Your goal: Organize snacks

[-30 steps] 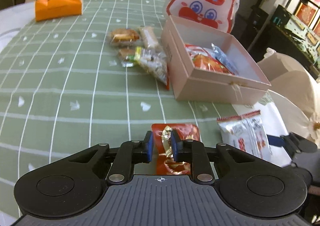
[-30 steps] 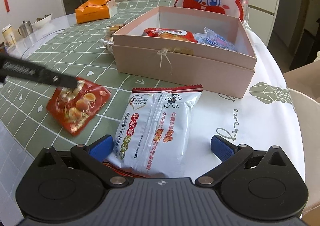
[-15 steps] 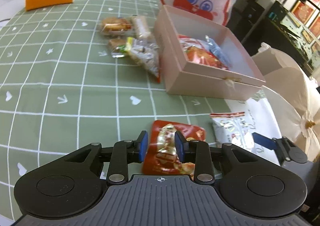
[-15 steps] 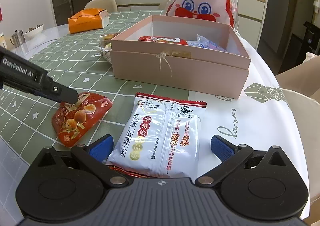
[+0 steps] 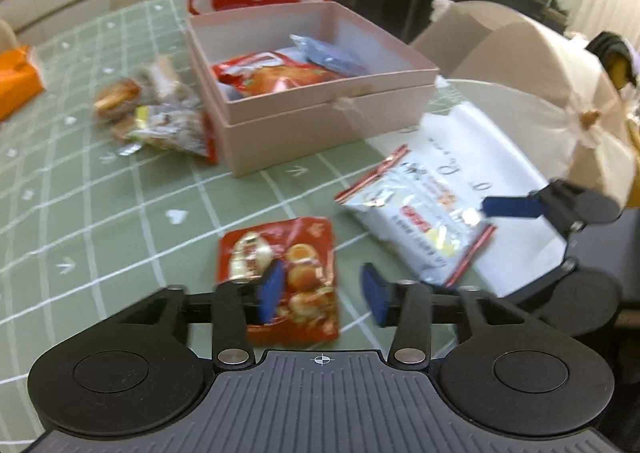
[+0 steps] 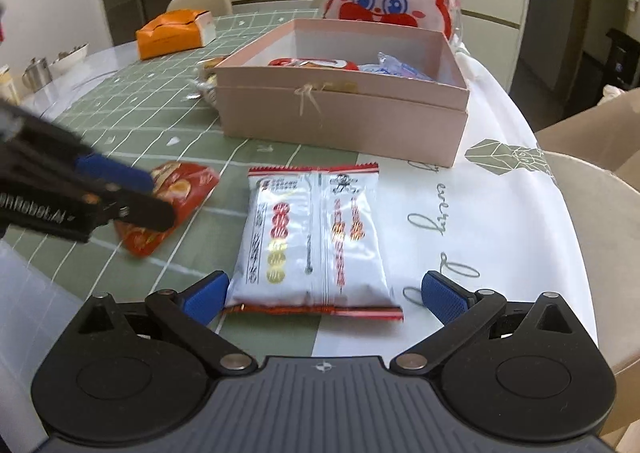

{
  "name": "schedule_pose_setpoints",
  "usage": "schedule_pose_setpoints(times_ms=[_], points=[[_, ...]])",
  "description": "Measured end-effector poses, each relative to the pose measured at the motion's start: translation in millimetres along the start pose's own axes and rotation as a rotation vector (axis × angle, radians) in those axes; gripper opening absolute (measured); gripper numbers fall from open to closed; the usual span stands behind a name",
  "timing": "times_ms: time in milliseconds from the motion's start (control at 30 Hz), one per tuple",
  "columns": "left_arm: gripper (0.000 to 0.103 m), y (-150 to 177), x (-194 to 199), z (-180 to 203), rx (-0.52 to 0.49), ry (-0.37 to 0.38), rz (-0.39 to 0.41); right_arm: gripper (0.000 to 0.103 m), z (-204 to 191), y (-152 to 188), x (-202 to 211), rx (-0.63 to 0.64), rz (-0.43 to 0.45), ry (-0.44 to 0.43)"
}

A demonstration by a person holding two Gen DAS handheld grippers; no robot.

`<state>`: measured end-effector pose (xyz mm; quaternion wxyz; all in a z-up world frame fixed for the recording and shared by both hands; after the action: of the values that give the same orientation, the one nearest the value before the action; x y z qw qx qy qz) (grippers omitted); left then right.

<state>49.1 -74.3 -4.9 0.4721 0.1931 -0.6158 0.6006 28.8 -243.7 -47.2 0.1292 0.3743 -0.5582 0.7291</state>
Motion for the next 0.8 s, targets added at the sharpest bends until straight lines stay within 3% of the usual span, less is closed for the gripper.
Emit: schedule_pose_setpoints(times_ms=[100,233,367,433,500,600,700,800], points=[[0.059,-1,1,-3,0.014,0.007,-0.002,0.103,-3,4,2,0.004,0.021,0.013],[0.055,4,8,-11,-0.017,-0.156,0.051,0.103,-4,6,3,0.000,0.041,0.025],[0.071,2,-11,-20,0.052,-0.090,-0.057,0.103,-4,8,3,-0.003,0.051,0.027],[0.084,-1,-18,-15,0.027,-0.092,-0.059,0.103,-4,8,4,-0.007,0.049,0.032],[0.090,-4,-23,-14,0.042,-0.089,-0.056,0.103,-4,9,5,-0.011,0.044,0.036],[0.090,-6,-26,-15,0.051,-0.085,-0.049,0.103,-3,7,4,-0.001,0.029,0.026],[0.075,-3,-23,-14,0.020,-0.120,-0.042,0.098,0,0,2,0.021,-0.021,-0.016],[0.077,2,-20,-13,0.015,-0.122,-0.044,0.095,5,-7,6,-0.021,-0.011,-0.022]])
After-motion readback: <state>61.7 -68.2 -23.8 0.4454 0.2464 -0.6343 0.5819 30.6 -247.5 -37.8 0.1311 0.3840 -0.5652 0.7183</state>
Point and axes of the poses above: each gripper's, at about its wrist camera, not at the fingertips, and x roughly against the way its jaws point, z to its right, y to its underside, the point moved 3 cm from there along -x, roughly the way its jaws point, and after that the axes turned 7 degrees about x, right-handed, at the moved point
